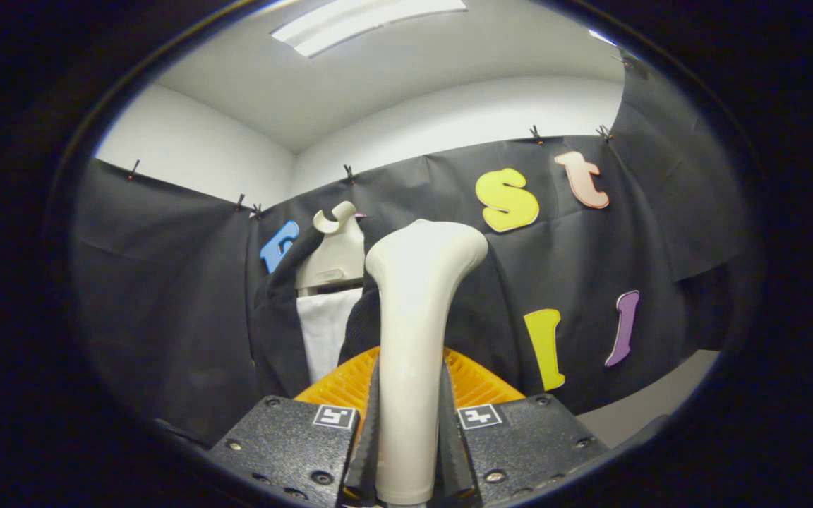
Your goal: Iron the clothes twice with a garment steamer, once on the left side and once on the right side.
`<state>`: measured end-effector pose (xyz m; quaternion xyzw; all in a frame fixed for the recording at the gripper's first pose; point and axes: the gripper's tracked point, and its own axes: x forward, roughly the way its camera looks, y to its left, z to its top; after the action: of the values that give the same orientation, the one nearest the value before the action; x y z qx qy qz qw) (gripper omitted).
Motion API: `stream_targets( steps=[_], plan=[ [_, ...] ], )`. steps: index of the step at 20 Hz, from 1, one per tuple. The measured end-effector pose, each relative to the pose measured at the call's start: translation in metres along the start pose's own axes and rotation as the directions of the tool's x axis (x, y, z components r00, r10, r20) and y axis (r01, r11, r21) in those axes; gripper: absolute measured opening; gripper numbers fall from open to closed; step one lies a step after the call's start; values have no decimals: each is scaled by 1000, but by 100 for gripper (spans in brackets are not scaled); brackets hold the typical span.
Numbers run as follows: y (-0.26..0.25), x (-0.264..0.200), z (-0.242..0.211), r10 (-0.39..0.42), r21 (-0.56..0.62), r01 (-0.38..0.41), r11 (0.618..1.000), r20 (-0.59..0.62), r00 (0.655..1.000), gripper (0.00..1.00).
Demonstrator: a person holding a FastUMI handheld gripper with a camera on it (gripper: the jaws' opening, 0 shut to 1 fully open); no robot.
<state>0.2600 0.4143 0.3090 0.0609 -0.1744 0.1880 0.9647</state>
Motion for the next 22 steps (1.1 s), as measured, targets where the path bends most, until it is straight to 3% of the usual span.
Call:
stream_targets(
  steps=[5, 22],
  plan=[
    [1, -13, -22, 11, -33, -12, 999, -35, 999, 39],
    [-29, -73, -120, -61, -81, 46, 996, -203, 977, 39]
  ],
)
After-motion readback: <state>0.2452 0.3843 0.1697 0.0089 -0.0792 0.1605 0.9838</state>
